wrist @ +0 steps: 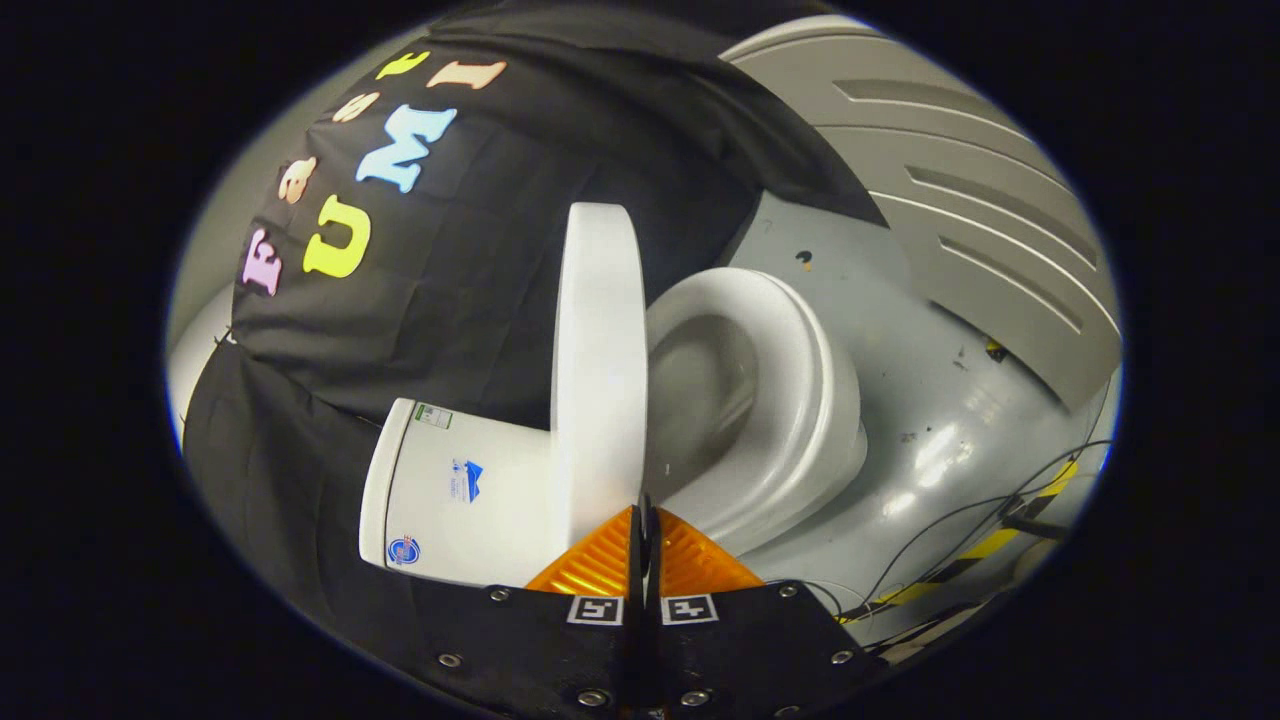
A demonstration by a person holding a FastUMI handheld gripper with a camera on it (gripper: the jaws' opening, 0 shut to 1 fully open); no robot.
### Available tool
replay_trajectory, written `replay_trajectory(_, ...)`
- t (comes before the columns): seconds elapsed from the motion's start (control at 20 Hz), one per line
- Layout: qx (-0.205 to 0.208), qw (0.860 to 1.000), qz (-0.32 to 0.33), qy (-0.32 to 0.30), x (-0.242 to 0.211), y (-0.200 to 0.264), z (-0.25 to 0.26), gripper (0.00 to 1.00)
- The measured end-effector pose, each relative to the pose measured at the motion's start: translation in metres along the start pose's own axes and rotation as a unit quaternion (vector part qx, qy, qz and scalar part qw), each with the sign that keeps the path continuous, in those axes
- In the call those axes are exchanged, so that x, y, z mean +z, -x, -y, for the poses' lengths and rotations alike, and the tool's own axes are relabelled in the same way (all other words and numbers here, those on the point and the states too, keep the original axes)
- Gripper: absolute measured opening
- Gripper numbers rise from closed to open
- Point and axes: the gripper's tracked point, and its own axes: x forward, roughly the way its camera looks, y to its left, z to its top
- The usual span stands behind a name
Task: Open the toilet lid.
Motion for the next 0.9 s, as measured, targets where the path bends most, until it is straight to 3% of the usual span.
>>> replay_trajectory(0.35,0.004,0.993,0.035,0.110,0.003,0.015,-0.056,0.00)
replay_trajectory(0.9,0.025,0.977,0.067,0.203,-0.003,0.022,-0.119,0.00)
